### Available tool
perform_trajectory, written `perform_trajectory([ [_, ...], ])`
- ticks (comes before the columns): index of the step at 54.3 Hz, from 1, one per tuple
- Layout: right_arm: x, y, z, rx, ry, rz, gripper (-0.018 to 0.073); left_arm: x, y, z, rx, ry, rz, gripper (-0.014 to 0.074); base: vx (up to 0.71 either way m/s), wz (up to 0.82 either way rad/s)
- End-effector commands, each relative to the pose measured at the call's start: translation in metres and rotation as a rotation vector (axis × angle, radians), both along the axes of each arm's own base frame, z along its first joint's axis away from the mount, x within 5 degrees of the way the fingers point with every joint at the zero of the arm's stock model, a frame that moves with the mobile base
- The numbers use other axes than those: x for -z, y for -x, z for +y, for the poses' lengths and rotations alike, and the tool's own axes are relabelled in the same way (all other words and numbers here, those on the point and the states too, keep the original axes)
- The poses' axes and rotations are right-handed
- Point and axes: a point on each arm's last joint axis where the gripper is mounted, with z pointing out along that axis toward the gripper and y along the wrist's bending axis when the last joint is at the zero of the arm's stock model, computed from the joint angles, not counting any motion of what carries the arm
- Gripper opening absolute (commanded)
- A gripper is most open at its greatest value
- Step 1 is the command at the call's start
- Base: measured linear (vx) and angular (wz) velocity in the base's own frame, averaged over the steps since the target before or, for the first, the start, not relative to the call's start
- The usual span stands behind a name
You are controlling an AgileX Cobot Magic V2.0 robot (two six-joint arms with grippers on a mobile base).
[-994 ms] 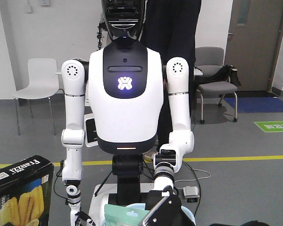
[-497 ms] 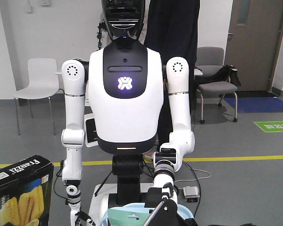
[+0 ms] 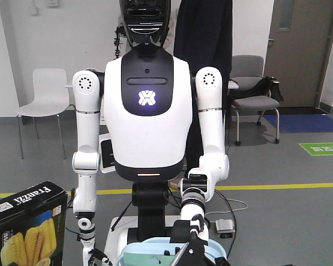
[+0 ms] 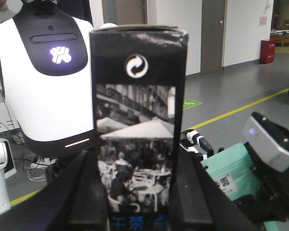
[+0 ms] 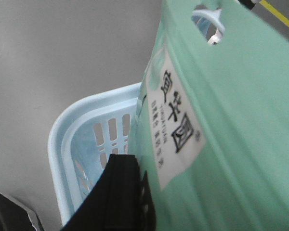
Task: Pick snacks and fruit into basket
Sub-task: 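Lower the goji bag into the blue basket and open the right gripper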
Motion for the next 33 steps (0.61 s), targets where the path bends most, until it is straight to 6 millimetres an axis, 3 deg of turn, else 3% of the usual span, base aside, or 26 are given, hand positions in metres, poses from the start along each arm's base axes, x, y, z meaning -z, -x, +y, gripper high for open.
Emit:
perform_trajectory([
  [1,-0.008,-0.005,0.002,-0.023,0.009,-0.05,-0.0011,-0.015,0.001,-0.004,0.046,0.102,-0.039,0.0003,0.0,0.0],
  [17,0.015,-0.01,0.004,-0.029,0.069,-0.015,-0.0011,-0.016,0.001,-0.003,0.039,0.138,-0.034,0.0003,0.0,0.0],
  [33,0.016,-0.016,0.0,-0.052,0.147,-0.107,-0.0011,-0.016,0.001,-0.003,0.039,0.138,-0.034,0.0003,0.0,0.0],
])
